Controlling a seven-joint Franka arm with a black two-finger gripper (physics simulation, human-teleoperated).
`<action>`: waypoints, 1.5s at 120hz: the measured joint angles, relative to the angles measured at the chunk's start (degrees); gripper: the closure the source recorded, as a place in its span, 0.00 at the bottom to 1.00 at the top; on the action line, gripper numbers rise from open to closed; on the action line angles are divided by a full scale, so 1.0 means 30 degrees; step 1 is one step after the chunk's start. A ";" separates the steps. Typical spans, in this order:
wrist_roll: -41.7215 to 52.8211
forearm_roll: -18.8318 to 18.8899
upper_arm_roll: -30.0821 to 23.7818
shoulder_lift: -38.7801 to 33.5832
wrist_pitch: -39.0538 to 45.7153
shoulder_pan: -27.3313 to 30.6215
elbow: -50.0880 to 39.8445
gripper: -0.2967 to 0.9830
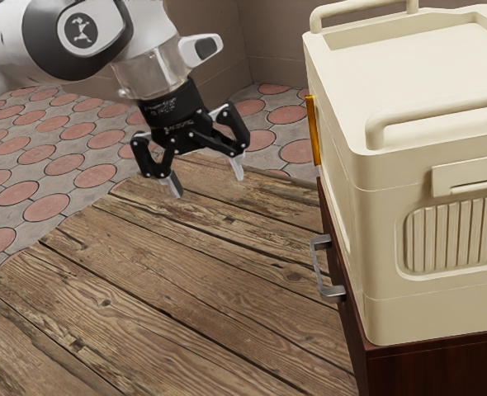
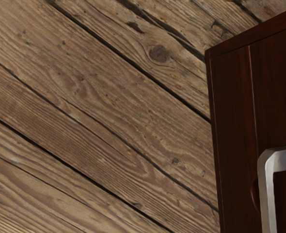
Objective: Pull the drawer handle with one arm to open the drawer
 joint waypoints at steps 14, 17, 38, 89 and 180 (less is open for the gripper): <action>-0.1190 0.0383 -0.0139 0.0106 0.0476 -0.0562 -0.0017 0.23; -0.1414 0.0425 -0.0155 0.0114 0.0535 -0.0666 -0.0018 0.23; -0.2726 0.0385 -0.0269 0.0249 0.1182 -0.1126 -0.0956 0.23; -0.4048 -0.1673 -0.0231 -0.1681 0.7341 -0.0510 -0.6456 0.43; -0.3265 -0.5316 -0.0978 -0.2279 1.2663 -0.1215 -1.0093 0.59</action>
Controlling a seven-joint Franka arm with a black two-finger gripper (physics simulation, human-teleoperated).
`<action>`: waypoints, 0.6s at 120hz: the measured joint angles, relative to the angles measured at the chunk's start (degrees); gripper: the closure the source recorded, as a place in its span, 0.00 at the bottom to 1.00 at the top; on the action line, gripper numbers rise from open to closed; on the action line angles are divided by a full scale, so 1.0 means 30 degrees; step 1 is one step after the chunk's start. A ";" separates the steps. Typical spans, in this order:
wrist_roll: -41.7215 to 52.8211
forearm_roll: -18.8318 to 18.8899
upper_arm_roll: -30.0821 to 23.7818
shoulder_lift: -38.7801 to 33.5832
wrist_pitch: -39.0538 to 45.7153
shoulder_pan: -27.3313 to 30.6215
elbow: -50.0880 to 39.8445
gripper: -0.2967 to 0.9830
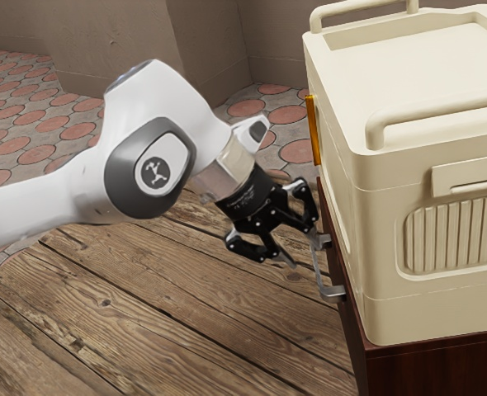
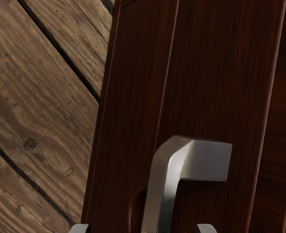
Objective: Pull the drawer handle with one arm to open the drawer
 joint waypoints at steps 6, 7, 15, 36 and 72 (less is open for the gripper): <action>0.0107 -0.0031 0.0000 -0.0038 0.0091 -0.0083 -0.0147 0.59; 0.0125 -0.0035 0.0000 -0.0049 0.0104 -0.0097 -0.0177 0.59; 0.0257 -0.0060 0.0000 -0.0126 0.0192 -0.0220 -0.0404 0.60; 0.0542 -0.0187 -0.0057 -0.0211 0.0325 -0.0500 -0.0873 0.61; 0.0897 -0.0312 -0.0152 -0.0884 0.0436 -0.0497 -0.1432 0.67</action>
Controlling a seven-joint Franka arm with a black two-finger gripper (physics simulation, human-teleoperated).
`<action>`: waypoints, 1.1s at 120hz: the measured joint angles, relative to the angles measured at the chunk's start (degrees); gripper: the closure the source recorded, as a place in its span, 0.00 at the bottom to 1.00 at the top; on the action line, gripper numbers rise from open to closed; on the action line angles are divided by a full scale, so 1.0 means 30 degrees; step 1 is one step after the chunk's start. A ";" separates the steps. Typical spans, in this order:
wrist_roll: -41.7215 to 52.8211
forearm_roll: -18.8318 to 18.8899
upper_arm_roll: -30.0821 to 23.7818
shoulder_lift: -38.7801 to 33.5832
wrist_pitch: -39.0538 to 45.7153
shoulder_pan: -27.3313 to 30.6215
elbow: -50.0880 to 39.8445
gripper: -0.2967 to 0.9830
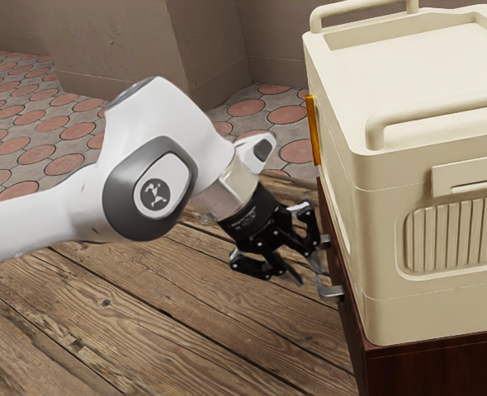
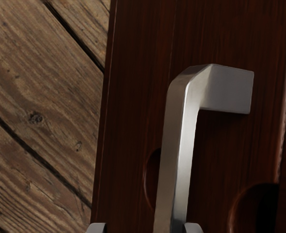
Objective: Pull the drawer handle with one arm to open the drawer
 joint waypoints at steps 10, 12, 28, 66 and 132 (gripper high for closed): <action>0.0075 0.0013 0.0001 -0.0040 0.0010 0.0011 -0.0128 0.68; 0.0090 0.0012 0.0001 -0.0043 0.0013 0.0012 -0.0142 0.68; 0.0198 0.0010 0.0006 -0.0050 0.0012 0.0007 -0.0182 0.73; 0.0465 0.0119 0.0148 -0.0503 -0.0016 0.0085 -0.0813 0.73; 0.0846 0.0128 0.1026 -0.2351 -0.0048 0.0146 -0.2765 0.73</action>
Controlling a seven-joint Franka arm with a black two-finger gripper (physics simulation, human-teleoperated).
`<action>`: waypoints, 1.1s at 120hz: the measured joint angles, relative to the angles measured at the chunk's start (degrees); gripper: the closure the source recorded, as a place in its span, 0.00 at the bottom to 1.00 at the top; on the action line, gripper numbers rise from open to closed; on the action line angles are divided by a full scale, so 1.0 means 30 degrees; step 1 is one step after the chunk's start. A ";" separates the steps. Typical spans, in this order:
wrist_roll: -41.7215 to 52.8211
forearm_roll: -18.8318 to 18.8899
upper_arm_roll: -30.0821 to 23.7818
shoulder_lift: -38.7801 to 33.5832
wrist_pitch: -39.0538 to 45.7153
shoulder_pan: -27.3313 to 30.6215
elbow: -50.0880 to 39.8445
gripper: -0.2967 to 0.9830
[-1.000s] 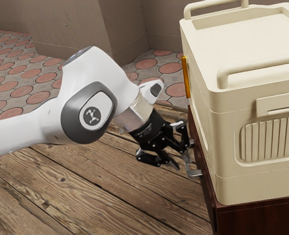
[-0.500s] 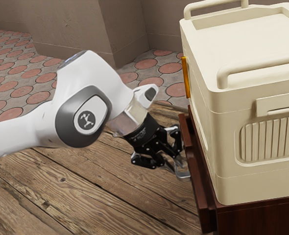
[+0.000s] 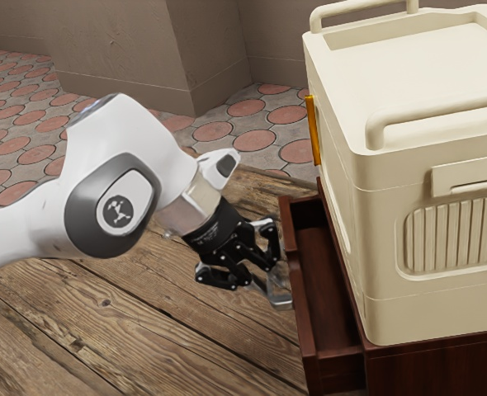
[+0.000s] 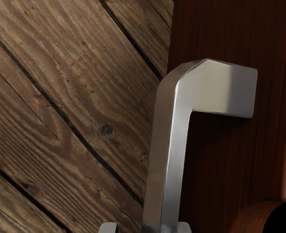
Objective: Pull the drawer handle with one arm to open the drawer
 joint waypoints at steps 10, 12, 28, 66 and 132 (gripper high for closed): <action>0.0048 -0.0003 0.0255 -0.0374 0.0000 0.0002 -0.0381 0.73; 0.0059 -0.0006 0.0293 -0.0450 0.0000 0.0004 -0.0446 0.73; 0.0142 -0.0007 0.0732 -0.1220 -0.0006 0.0009 -0.1061 0.73; 0.0286 0.0021 0.1387 -0.2224 -0.0146 0.0013 -0.1955 0.72; 0.0462 0.0108 0.2668 -0.4102 -0.0216 0.0066 -0.3768 0.71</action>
